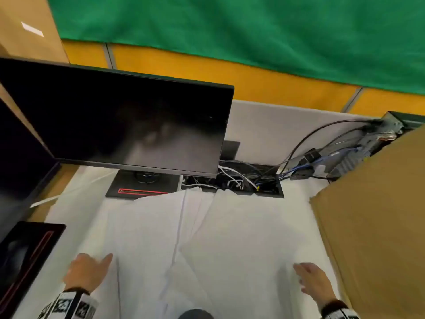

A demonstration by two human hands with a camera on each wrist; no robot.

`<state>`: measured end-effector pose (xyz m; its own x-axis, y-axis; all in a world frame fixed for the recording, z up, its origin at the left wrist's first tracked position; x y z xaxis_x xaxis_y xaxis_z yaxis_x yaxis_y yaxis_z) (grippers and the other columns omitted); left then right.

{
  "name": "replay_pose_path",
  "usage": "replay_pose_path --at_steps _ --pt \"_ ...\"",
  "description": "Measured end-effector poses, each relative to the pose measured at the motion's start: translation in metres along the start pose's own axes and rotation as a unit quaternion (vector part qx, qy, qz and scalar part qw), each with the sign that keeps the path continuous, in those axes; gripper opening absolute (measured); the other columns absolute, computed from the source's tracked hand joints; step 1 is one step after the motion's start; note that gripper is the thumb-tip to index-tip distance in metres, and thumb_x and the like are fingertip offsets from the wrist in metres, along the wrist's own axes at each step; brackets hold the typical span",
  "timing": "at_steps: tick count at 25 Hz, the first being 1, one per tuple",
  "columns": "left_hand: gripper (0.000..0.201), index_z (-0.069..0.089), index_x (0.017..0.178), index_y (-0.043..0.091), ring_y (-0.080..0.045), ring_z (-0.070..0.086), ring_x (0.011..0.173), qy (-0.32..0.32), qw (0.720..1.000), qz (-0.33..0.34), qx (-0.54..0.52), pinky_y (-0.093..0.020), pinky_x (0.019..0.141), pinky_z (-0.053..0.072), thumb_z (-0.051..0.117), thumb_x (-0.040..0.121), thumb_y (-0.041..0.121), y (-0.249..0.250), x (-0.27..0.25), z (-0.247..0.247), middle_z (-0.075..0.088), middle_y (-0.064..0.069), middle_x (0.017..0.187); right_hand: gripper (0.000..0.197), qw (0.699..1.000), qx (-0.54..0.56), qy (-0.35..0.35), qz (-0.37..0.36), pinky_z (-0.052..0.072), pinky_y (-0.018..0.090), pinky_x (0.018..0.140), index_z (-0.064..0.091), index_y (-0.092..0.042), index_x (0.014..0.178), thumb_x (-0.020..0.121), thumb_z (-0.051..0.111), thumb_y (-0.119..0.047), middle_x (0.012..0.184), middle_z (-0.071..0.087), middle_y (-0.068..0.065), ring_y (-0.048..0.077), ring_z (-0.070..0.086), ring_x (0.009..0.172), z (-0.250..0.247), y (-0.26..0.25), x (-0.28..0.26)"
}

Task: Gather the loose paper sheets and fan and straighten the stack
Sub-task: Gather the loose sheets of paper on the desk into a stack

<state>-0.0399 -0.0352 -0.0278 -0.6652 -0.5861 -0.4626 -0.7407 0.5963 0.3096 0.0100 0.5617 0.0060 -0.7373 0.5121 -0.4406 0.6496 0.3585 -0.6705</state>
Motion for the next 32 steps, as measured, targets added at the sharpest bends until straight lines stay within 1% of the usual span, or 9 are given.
replay_pose_path --at_steps 6,10,13,16,19,22,26,29,32 --pt "0.064 0.03 0.132 -0.015 -0.046 0.041 0.128 -0.054 0.99 0.009 -0.127 -0.044 0.103 0.031 0.051 0.09 0.029 0.071 -0.017 0.015 0.041 -0.035 0.139 0.032 0.996 -0.073 -0.037 -0.039 0.045 0.044 0.078 0.053 -0.002 0.07 0.089 0.06 -0.027 0.071 0.054 0.013 0.031 0.053 0.076 0.041 -0.056 0.037" --pt "0.052 0.027 0.137 -0.01 -0.043 0.037 0.132 -0.107 0.978 0.066 -0.17 -0.039 0.106 0.027 0.036 0.097 0.021 0.112 -0.031 0.032 0.037 -0.031 0.144 0.034 0.985 -0.098 -0.102 -0.102 0.037 0.03 0.081 0.057 0.003 0.11 0.09 0.059 -0.024 0.101 0.059 0.015 0.025 0.05 0.091 0.073 -0.091 0.038" --pt "0.066 0.03 0.142 0.0 -0.035 0.033 0.137 -0.166 0.943 0.055 -0.281 -0.042 0.114 0.024 0.04 0.093 0.044 0.118 -0.026 0.046 0.034 -0.019 0.15 0.045 0.993 -0.039 -0.08 -0.08 0.04 0.034 0.094 0.054 -0.002 0.124 0.09 0.057 -0.032 0.125 0.06 0.017 0.025 0.051 0.102 0.081 -0.095 0.038" --pt "0.096 0.041 0.138 0.009 -0.034 0.048 0.125 -0.277 0.898 -0.007 -0.342 -0.048 0.109 0.034 0.056 0.066 0.07 0.113 -0.037 0.078 0.049 -0.015 0.14 0.063 0.992 0.015 -0.115 -0.055 0.039 0.036 0.104 0.046 -0.004 0.134 0.085 0.063 -0.039 0.139 0.052 0.014 0.029 0.05 0.123 0.107 -0.091 0.026" --pt "0.093 0.052 0.129 0.008 -0.033 0.061 0.108 -0.352 0.86 -0.008 -0.369 -0.046 0.101 0.044 0.067 0.058 0.067 0.119 -0.067 0.093 0.064 -0.015 0.121 0.049 0.983 0.062 -0.168 -0.043 0.047 0.036 0.096 0.06 -0.012 0.117 0.078 0.069 -0.041 0.12 0.064 0.008 0.026 0.059 0.11 0.129 -0.092 0.013" --pt "0.073 0.055 0.124 0.004 -0.032 0.061 0.101 -0.295 0.85 -0.016 -0.437 -0.042 0.098 0.045 0.072 0.069 0.049 0.105 -0.061 0.086 0.065 -0.015 0.115 0.029 0.989 0.088 -0.111 -0.039 0.048 0.037 0.086 0.064 -0.01 0.09 0.081 0.068 -0.038 0.101 0.067 0.012 0.026 0.059 0.095 0.115 -0.085 0.018" --pt "0.067 0.06 0.117 0.001 -0.029 0.065 0.094 -0.302 0.864 0.033 -0.401 -0.034 0.08 0.052 0.082 0.063 0.036 0.105 -0.078 0.08 0.069 -0.014 0.104 0.071 0.975 0.125 -0.18 -0.025 0.052 0.04 0.095 0.065 -0.012 0.112 0.055 0.082 -0.051 0.108 0.07 0.005 0.024 0.065 0.102 0.139 -0.079 0.002" --pt "0.057 0.058 0.115 -0.005 -0.023 0.063 0.086 -0.305 0.892 0.097 -0.318 -0.03 0.075 0.052 0.08 0.068 0.019 0.117 -0.104 0.08 0.067 -0.009 0.091 0.062 0.962 0.152 -0.226 -0.014 0.056 0.032 0.082 0.064 -0.009 0.115 0.062 0.085 -0.032 0.105 0.072 0.006 0.022 0.067 0.096 0.154 -0.081 -0.02" --pt "0.066 0.062 0.113 0.002 -0.027 0.069 0.091 -0.338 0.865 0.14 -0.344 -0.033 0.078 0.053 0.087 0.056 0.025 0.114 -0.121 0.063 0.073 -0.012 0.095 0.056 0.944 0.208 -0.255 0.0 0.056 0.023 0.07 0.065 -0.006 0.115 0.064 0.085 -0.018 0.102 0.074 0.01 0.023 0.07 0.093 0.138 -0.074 -0.038"
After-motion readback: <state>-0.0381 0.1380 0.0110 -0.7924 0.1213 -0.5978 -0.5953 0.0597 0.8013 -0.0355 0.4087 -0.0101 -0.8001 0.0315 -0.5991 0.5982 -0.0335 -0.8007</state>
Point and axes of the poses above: each hand's wrist, its own x-axis towards the middle knuckle, its own z-axis out of the palm, y = z × x, the point moved 6 cm from there along x, towards the middle knuckle
